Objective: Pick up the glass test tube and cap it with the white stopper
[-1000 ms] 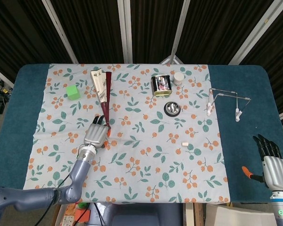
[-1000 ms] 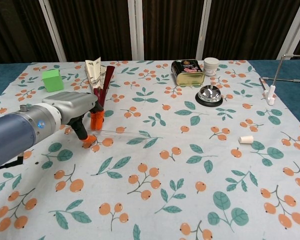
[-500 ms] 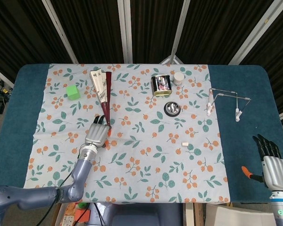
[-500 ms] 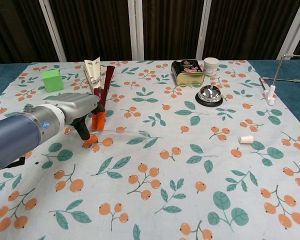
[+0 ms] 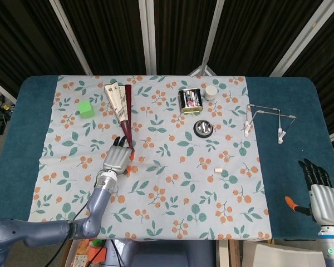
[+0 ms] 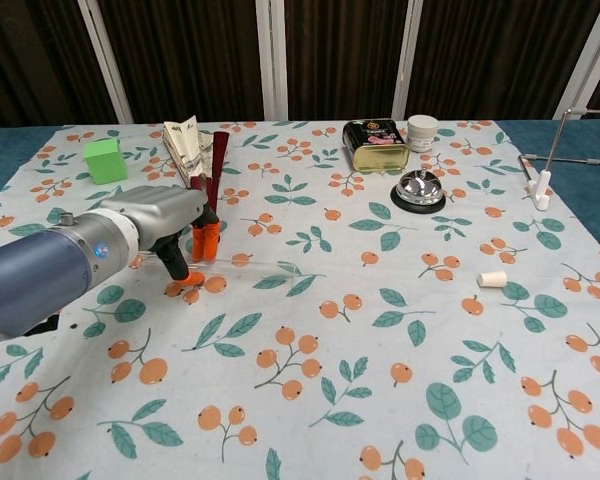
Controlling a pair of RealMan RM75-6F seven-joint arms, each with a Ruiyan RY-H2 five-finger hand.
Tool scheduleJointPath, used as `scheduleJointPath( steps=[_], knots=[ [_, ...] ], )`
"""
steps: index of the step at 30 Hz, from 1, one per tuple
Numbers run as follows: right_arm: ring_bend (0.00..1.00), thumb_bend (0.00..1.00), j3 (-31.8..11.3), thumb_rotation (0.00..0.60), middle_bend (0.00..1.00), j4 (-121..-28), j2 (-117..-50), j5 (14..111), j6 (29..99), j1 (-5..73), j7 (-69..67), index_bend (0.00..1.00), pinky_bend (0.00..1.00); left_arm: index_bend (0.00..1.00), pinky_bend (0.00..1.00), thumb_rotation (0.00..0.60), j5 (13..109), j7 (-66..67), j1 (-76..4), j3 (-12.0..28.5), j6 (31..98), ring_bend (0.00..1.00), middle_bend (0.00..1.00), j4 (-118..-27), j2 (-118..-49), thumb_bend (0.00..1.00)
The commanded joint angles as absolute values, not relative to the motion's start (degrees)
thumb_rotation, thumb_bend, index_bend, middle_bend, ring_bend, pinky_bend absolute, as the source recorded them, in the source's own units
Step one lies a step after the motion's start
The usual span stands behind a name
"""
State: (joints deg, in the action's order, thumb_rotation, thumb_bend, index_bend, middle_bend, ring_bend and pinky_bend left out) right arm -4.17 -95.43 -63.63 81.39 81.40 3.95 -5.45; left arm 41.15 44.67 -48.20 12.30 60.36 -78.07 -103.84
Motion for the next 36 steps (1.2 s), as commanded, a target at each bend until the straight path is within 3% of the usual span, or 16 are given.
scheduleJointPath(
  steps=[1,11,36],
  knots=[
    [0.00,0.26,-4.2,0.600,0.00,-95.4,-63.7,81.5,81.5,3.9,-5.6,0.00,0.00,0.52,0.00,0.600,41.0,44.6,-48.2,12.2,60.4,0.05,0.48,-77.8,-104.0,0.41],
    [0.00,0.26,-4.1,0.600,0.00,-95.3,-63.7,81.9,81.8,3.8,-5.6,0.00,0.00,0.63,0.00,0.600,48.0,38.1,-47.4,12.3,62.7,0.13,0.65,-76.1,-105.3,0.57],
    [0.00,0.26,-4.5,0.600,0.00,-97.3,-65.1,82.0,79.7,5.8,-1.3,0.00,0.00,0.65,0.00,0.600,64.7,20.0,-42.6,11.8,67.2,0.15,0.67,-78.8,-100.8,0.58]
  ],
)
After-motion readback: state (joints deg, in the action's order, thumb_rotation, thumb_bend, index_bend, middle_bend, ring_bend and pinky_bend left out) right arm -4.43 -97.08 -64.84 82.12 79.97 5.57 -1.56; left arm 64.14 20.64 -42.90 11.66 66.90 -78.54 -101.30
